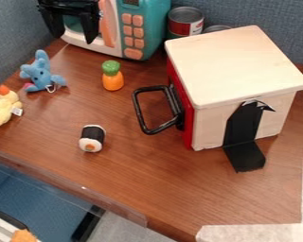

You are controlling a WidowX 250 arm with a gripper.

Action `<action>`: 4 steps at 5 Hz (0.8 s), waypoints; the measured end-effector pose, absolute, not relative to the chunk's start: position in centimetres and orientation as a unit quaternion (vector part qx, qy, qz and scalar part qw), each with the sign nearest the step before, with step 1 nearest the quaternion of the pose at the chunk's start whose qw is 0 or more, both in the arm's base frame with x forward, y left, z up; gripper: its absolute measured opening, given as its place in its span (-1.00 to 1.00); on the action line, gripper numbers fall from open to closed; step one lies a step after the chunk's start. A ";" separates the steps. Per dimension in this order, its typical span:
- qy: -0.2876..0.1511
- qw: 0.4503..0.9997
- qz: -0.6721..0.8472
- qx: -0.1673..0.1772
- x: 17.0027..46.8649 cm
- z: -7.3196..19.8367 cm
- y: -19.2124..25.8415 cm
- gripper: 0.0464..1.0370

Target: Put the sushi on the top of the drawer

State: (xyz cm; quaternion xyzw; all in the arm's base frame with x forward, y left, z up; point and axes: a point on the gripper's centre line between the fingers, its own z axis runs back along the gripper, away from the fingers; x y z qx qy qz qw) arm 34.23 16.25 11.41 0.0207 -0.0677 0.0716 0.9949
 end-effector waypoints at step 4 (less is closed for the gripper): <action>-0.005 0.999 -0.034 0.017 24.5 4.4 11.1 0.93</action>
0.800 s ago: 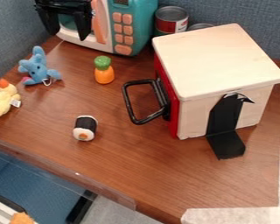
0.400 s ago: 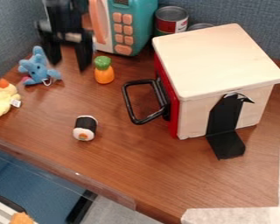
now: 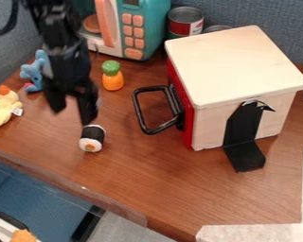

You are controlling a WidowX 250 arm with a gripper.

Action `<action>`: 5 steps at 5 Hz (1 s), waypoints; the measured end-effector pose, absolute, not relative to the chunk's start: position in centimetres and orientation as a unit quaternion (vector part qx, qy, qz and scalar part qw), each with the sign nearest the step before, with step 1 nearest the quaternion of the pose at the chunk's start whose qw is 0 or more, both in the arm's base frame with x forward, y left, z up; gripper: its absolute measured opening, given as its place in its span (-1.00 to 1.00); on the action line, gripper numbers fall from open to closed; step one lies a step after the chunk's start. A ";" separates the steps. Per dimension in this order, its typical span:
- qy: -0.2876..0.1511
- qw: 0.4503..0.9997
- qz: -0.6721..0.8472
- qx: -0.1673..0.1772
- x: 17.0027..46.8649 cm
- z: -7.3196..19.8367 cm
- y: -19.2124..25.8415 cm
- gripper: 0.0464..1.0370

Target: Put the sushi on the top of the drawer

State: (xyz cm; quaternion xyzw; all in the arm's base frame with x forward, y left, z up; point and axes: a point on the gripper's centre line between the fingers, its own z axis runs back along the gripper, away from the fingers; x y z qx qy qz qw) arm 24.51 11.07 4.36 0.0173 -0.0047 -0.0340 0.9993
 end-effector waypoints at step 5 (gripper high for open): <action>0.028 1.000 0.009 0.006 25.4 -0.4 8.8 0.33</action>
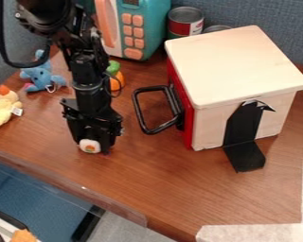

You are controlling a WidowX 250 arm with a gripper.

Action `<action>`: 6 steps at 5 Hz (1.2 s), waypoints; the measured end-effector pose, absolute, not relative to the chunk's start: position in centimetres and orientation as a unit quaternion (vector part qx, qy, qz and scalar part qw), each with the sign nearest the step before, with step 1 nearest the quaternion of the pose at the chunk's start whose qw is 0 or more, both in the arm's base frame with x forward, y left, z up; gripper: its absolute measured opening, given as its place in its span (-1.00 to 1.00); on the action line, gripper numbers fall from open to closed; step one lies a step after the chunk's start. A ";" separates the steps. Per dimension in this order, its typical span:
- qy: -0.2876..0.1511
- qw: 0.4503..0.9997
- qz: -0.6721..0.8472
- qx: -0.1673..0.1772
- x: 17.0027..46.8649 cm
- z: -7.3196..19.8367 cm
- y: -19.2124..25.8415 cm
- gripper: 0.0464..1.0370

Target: Put the sushi on the top of the drawer

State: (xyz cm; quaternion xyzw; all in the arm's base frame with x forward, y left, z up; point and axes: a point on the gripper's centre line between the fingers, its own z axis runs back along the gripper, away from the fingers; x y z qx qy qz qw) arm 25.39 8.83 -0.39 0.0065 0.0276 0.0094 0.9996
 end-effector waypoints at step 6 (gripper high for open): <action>-0.067 0.992 -0.098 -0.040 35.5 13.2 -4.7 -0.06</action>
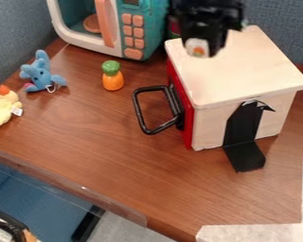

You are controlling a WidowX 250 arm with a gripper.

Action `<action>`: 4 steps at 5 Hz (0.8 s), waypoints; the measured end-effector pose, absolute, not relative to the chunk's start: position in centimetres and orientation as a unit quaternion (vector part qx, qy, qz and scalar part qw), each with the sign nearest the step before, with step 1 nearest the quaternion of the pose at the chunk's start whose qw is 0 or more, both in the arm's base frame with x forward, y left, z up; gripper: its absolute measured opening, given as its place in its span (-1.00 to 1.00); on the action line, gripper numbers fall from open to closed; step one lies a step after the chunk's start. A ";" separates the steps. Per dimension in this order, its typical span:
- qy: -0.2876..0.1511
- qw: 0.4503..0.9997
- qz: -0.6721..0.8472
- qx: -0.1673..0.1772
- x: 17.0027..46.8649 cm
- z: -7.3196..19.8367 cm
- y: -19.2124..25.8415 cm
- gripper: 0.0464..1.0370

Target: Put the sushi on the top of the drawer

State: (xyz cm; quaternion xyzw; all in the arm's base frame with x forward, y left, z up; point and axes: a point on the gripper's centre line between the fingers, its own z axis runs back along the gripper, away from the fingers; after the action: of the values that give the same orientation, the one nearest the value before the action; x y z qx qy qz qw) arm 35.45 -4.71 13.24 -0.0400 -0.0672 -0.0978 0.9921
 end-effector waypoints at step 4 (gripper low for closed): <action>-0.069 0.994 -0.080 -0.024 36.4 14.7 -3.8 0.95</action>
State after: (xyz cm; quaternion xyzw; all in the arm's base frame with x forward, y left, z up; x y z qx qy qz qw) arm 36.35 -3.82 14.70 -0.0237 -0.0690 -0.0798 0.9941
